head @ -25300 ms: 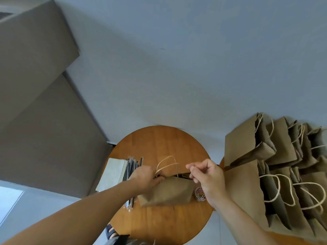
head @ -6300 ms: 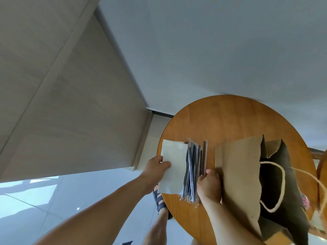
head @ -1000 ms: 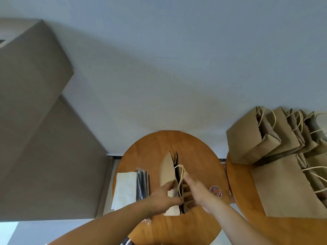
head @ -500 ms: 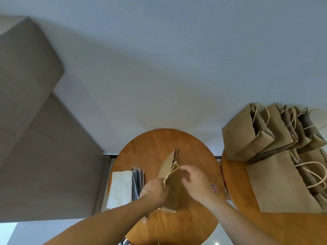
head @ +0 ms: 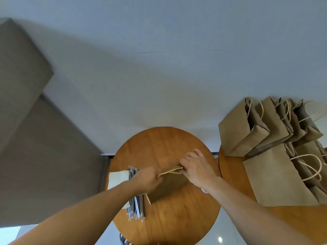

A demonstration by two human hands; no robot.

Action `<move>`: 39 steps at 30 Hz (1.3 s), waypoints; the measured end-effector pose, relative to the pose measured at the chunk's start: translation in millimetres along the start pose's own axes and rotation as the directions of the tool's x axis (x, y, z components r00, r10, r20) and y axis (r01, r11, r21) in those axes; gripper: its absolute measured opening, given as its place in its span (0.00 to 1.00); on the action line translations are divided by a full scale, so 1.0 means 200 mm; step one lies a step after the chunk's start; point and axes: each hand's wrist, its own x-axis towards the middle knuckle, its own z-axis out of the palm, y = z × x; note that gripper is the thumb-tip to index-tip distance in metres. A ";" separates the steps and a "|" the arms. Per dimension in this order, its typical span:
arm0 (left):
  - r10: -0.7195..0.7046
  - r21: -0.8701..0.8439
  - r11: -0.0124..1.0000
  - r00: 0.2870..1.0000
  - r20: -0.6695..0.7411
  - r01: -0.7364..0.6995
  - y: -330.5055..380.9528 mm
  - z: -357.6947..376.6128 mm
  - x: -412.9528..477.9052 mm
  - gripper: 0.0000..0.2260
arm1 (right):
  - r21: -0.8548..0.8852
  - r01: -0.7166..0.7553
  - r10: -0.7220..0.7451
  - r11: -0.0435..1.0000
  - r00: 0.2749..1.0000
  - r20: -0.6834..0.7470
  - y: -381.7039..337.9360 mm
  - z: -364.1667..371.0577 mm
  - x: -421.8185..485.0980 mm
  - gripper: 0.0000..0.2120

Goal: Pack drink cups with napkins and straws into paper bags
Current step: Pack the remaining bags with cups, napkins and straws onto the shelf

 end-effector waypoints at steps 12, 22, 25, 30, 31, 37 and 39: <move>0.180 0.140 0.981 0.900 -0.396 -0.135 0.03 0.01 0.08 0.02 | 0.236 -0.220 0.221 0.946 0.975 0.025 0.04 0.07 -0.01 0.08; 0.330 0.288 0.929 0.869 -0.370 -0.231 -0.04 0.04 0.12 0.06 | 0.426 -0.294 0.311 0.856 0.950 0.031 0.12 0.08 -0.06 0.13; 0.279 0.271 0.944 0.889 -0.362 -0.187 -0.05 0.04 0.14 0.09 | 0.500 -0.457 0.565 0.736 0.821 -0.081 0.28 0.10 -0.13 0.13; 0.268 0.218 0.958 0.860 -0.434 -0.189 -0.02 0.08 0.14 0.10 | 0.254 -0.701 0.642 0.667 0.713 0.283 0.48 0.36 -0.37 0.08; 0.259 0.202 0.962 0.854 -0.450 -0.185 -0.02 0.08 0.14 0.10 | 0.193 -0.722 0.633 0.665 0.681 0.368 0.49 0.43 -0.41 0.08; 0.125 0.086 0.991 0.907 -0.402 -0.098 -0.04 0.07 0.13 0.11 | 0.037 -0.787 0.687 0.615 0.558 0.466 0.50 0.67 -0.42 0.11; 0.108 0.052 0.994 0.919 -0.379 -0.095 -0.04 0.08 0.12 0.10 | -0.009 -0.795 0.704 0.607 0.531 0.472 0.50 0.71 -0.37 0.11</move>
